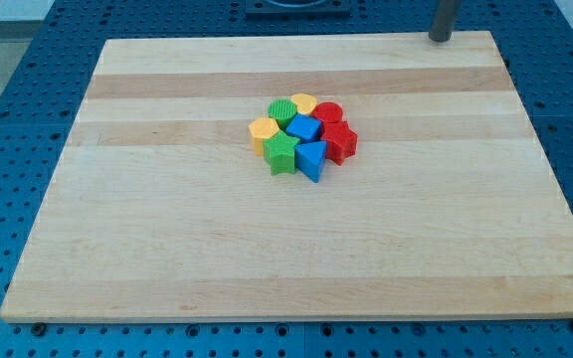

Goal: Move your arm above the red circle

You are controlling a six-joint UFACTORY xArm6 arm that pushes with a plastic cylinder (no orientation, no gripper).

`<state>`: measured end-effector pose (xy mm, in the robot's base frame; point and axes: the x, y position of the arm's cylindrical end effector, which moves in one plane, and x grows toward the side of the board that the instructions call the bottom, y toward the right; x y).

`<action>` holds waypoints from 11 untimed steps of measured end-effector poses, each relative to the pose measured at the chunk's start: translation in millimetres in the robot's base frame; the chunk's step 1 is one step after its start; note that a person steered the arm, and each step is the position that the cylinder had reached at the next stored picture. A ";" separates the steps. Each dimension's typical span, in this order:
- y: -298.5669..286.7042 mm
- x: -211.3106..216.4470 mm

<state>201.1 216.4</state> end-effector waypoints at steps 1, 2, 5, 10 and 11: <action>0.0 9.3; -27.5 19.5; -113.4 48.0; -173.3 104.5; -173.4 117.5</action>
